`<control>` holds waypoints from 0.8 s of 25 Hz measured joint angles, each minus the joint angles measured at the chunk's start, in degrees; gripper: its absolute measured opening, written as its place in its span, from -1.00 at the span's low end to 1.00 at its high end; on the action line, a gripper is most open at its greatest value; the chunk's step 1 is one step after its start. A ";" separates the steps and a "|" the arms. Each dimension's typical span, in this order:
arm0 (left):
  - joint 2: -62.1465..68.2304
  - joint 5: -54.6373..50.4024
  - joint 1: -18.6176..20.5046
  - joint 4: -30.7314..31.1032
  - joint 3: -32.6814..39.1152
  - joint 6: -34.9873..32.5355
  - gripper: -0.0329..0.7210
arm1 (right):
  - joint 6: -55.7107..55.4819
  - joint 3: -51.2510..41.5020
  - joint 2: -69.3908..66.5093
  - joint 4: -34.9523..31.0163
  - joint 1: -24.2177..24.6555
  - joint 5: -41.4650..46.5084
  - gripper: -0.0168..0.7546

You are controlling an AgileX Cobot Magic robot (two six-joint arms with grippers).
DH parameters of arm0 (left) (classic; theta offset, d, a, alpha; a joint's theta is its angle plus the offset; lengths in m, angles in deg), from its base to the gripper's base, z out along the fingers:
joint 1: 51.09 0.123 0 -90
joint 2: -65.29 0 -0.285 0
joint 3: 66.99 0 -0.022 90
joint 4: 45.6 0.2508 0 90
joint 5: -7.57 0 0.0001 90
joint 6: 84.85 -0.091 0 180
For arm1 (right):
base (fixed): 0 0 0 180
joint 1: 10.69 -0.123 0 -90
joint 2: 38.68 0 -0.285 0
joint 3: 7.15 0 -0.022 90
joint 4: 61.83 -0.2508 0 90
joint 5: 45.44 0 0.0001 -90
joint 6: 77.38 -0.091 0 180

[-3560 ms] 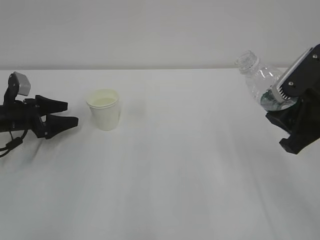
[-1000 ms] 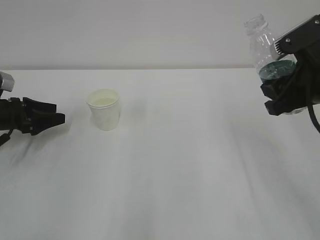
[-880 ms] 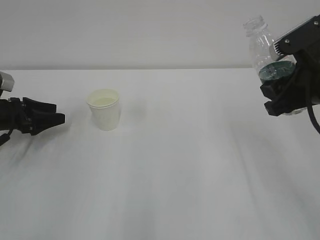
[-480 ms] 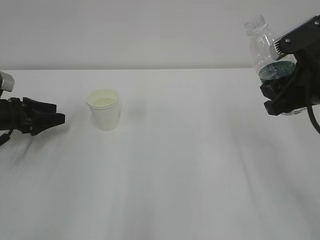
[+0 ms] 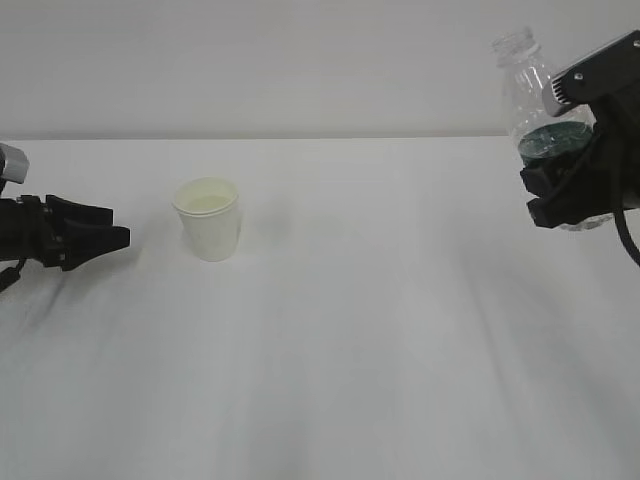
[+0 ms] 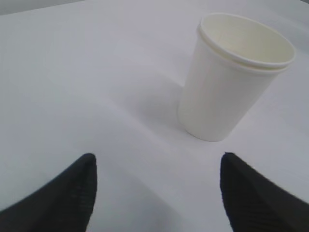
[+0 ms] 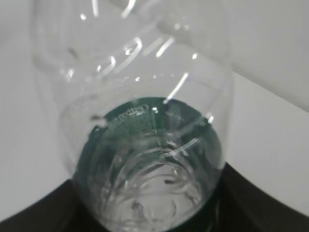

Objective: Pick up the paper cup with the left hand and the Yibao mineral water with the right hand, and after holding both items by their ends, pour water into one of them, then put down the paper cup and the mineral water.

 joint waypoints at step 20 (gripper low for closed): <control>0.00 0.00 0.00 0.00 0.00 0.00 0.58 | 1.93 0.00 0.93 0.00 0.00 0.00 0.15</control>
